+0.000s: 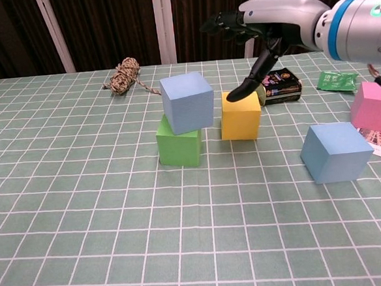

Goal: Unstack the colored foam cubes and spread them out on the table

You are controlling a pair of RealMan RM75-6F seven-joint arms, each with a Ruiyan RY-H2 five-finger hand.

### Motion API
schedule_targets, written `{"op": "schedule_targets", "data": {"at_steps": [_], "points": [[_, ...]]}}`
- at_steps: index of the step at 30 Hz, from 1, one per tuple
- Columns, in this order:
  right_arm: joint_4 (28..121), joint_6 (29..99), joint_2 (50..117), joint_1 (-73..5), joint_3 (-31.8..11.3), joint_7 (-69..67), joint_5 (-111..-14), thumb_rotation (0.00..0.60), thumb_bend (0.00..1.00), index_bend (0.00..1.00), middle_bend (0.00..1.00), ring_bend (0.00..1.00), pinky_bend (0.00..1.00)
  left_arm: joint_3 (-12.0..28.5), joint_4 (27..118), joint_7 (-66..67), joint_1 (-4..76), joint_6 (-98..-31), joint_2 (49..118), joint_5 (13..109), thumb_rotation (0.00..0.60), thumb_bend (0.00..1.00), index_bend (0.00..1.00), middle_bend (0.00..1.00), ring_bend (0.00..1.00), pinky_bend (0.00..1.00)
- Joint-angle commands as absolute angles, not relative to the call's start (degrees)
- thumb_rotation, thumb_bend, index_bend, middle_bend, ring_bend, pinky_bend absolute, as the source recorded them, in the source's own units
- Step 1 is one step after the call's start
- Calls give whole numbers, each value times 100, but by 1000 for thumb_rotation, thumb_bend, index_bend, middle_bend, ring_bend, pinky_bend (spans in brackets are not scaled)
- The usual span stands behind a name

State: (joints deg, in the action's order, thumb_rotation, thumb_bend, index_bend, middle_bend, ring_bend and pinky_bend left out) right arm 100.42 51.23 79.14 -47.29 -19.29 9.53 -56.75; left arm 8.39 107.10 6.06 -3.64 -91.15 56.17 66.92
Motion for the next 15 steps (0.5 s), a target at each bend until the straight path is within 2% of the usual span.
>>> {"op": "schedule_targets", "data": {"at_steps": [1, 15], "points": [[9861, 5310, 8133, -4746, -1960, 873, -5785, 600, 110, 85, 0, 68, 64, 850, 10704, 581, -362, -9094, 5600, 6674, 600, 169, 148, 49, 0, 0], [9501, 5567, 8722, -5107, -1762, 1676, -5749, 600, 110, 95, 28, 93, 64, 872, 10682, 523, -369, -9114, 5593, 6671, 600, 170, 149, 53, 0, 0]]}}
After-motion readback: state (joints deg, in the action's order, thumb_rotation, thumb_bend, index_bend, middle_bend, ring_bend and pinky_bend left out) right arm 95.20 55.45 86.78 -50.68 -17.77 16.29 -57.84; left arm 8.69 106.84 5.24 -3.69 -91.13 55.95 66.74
